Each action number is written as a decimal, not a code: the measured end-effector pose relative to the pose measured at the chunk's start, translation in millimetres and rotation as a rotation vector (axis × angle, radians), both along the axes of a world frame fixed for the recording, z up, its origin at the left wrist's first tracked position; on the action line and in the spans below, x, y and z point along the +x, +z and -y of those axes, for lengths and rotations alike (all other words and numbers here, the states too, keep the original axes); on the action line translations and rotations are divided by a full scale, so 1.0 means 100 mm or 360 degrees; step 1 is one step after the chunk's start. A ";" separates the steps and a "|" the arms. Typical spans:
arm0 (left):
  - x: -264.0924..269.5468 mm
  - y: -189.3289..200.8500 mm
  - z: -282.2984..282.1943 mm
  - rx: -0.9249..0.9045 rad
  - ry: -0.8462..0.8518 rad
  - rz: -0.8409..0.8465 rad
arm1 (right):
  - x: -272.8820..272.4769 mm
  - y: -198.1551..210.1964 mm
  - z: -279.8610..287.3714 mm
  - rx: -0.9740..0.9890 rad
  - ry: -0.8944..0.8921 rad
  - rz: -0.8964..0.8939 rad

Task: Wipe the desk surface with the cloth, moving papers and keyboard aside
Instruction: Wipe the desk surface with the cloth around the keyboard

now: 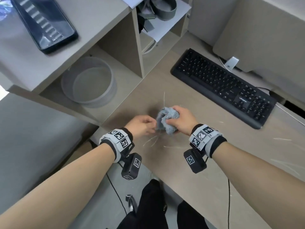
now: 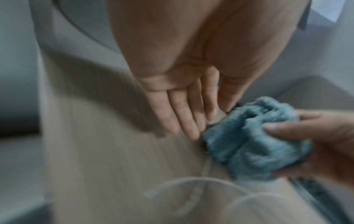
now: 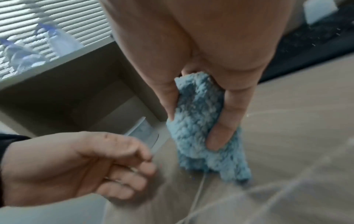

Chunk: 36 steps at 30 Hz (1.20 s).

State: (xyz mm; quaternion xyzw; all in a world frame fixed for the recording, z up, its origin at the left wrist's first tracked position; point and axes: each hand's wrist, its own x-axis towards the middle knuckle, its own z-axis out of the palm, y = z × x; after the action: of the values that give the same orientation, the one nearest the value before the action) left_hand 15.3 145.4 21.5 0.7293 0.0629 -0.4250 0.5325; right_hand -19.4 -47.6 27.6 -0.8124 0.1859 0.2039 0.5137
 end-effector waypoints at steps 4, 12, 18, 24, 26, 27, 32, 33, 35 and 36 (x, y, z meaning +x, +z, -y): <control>0.11 -0.13 -0.55 0.1033 -0.0338 0.0625 | 0.18 -0.09 0.13 -0.0618 0.0322 0.0233; -0.04 -0.49 -1.24 0.1349 -0.0580 0.0827 | 0.34 -0.45 0.03 -0.1315 0.1054 0.0237; -0.05 -0.46 -1.25 0.1322 -0.0407 0.0939 | 0.34 -0.40 -0.43 -0.1228 0.1216 0.0185; -0.03 -0.40 -1.25 0.1315 -0.0359 0.0954 | 0.19 -0.50 -0.22 -0.1113 0.1425 0.0304; -0.02 -0.39 -1.30 0.1339 -0.0429 0.0885 | 0.48 -0.54 0.13 -0.1224 0.1144 0.0214; -0.02 -0.38 -1.32 0.1346 -0.0443 0.0863 | 0.64 -0.52 0.24 -0.1288 0.0987 0.0168; -0.05 -0.42 -1.37 0.1310 -0.0450 0.0950 | 1.21 -0.47 -0.18 -0.1433 0.0979 -0.0182; -0.06 -0.44 -1.38 0.1308 -0.0435 0.0960 | 1.18 -0.50 -0.35 -0.1432 0.1100 -0.0175; -0.06 -0.46 -1.39 0.1291 -0.0415 0.0978 | 0.90 -0.57 -0.61 -0.1386 0.1364 0.0020; -0.05 -0.46 -1.40 0.1283 -0.0423 0.0985 | 0.71 -0.58 -0.63 -0.1326 0.1448 0.0160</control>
State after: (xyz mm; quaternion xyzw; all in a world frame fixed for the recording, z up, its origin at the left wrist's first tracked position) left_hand 10.1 285.0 -24.8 0.9694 -0.0319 -0.1956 0.1447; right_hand 51.6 15.8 -30.7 -0.9512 -0.1396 0.2743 0.0228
